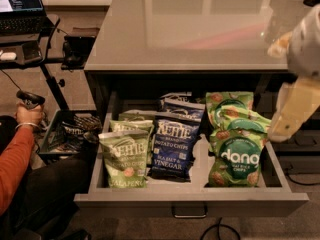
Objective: Pick blue chip bag from top drawer and place on counter
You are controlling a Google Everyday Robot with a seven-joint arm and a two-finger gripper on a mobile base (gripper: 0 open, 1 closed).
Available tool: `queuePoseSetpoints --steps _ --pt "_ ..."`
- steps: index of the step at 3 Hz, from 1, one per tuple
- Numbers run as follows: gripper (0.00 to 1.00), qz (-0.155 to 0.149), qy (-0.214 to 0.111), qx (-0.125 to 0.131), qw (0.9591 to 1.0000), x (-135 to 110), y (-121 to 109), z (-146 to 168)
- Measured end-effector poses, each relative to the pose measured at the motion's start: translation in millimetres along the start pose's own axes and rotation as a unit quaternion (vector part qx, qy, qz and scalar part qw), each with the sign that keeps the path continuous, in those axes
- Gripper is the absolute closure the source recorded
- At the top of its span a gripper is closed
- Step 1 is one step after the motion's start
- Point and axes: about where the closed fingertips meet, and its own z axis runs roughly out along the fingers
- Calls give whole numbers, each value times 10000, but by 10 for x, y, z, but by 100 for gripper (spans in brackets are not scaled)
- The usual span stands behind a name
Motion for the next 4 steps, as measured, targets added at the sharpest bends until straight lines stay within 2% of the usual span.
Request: queuePoseSetpoints --steps 1,2,3,4 --pt "0 145 -261 -337 9990 223 218 769" --pt "0 210 -469 -579 9970 334 327 1414" --pt "0 408 -585 -863 9937 550 382 2121" --pt "0 409 -586 -870 9936 549 384 2127"
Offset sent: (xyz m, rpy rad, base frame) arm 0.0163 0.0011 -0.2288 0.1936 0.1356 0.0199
